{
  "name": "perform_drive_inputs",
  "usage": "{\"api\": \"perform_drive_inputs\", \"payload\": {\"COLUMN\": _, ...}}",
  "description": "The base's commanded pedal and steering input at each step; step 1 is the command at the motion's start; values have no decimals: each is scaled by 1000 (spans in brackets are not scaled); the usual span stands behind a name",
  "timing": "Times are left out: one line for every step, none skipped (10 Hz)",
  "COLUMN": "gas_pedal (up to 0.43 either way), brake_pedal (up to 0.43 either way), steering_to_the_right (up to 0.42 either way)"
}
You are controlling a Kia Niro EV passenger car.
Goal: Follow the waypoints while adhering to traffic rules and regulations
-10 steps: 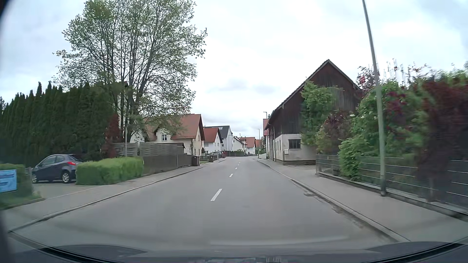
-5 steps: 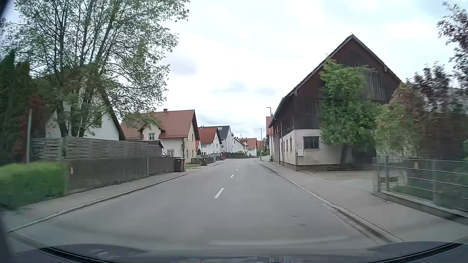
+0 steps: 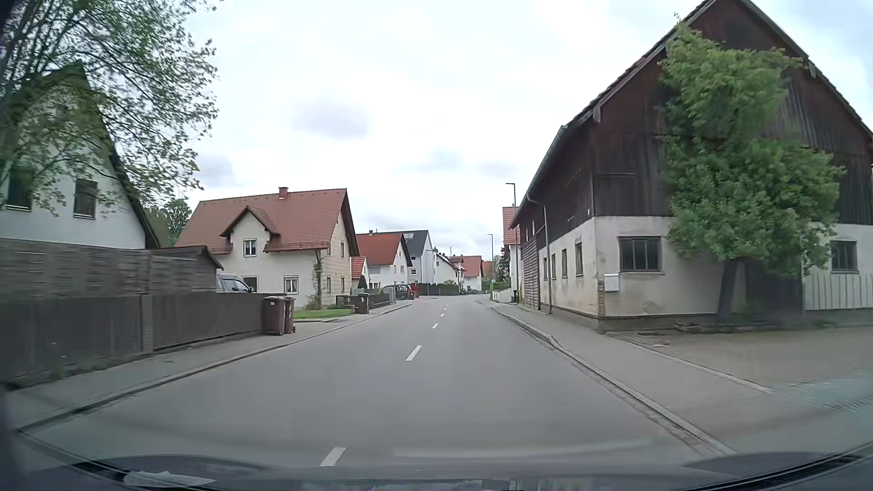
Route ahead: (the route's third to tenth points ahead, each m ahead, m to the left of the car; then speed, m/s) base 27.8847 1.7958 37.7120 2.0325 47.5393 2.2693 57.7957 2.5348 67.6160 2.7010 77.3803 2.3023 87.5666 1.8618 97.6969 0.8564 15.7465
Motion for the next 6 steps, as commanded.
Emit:
{"api": "perform_drive_inputs", "payload": {"gas_pedal": 157, "brake_pedal": 6, "steering_to_the_right": -4}}
{"api": "perform_drive_inputs", "payload": {"gas_pedal": 157, "brake_pedal": 6, "steering_to_the_right": -4}}
{"api": "perform_drive_inputs", "payload": {"gas_pedal": 157, "brake_pedal": 6, "steering_to_the_right": -4}}
{"api": "perform_drive_inputs", "payload": {"gas_pedal": 157, "brake_pedal": 12, "steering_to_the_right": -4}}
{"api": "perform_drive_inputs", "payload": {"gas_pedal": 157, "brake_pedal": 6, "steering_to_the_right": -4}}
{"api": "perform_drive_inputs", "payload": {"gas_pedal": 157, "brake_pedal": 6, "steering_to_the_right": -4}}
